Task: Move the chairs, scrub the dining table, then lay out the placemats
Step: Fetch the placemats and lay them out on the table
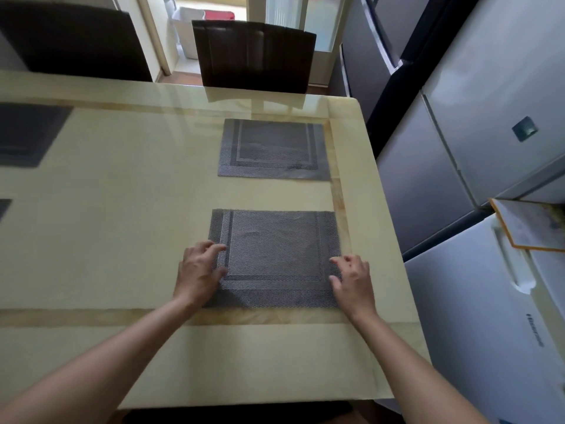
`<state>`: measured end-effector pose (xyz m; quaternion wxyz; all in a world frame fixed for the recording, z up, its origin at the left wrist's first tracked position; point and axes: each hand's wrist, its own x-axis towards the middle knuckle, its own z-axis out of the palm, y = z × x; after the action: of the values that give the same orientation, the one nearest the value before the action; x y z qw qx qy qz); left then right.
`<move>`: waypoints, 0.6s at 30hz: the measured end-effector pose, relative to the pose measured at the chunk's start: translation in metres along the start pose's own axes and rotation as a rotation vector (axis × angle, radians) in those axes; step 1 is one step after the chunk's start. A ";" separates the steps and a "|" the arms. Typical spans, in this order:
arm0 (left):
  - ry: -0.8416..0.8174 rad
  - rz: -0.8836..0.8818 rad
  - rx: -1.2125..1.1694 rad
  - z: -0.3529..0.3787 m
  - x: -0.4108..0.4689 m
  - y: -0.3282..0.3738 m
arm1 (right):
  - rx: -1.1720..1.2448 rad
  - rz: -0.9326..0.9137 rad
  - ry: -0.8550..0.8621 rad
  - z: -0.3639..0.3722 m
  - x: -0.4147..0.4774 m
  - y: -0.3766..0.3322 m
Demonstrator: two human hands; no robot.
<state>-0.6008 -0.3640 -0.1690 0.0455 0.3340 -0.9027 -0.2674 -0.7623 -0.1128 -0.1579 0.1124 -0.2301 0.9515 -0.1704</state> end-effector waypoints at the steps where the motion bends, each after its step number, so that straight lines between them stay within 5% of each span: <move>1: -0.045 0.022 0.027 0.002 -0.004 -0.001 | -0.051 -0.078 -0.033 0.002 -0.003 -0.002; 11: -0.166 -0.019 0.082 0.001 -0.010 -0.001 | -0.187 -0.069 -0.235 0.006 -0.006 -0.010; 18: -0.115 -0.077 -0.045 -0.035 -0.026 -0.005 | -0.143 -0.033 -0.127 -0.011 -0.038 -0.037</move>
<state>-0.5691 -0.3662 -0.1392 -0.0090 0.3515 -0.8840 -0.3081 -0.7177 -0.1224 -0.1287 0.1527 -0.2637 0.9483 -0.0888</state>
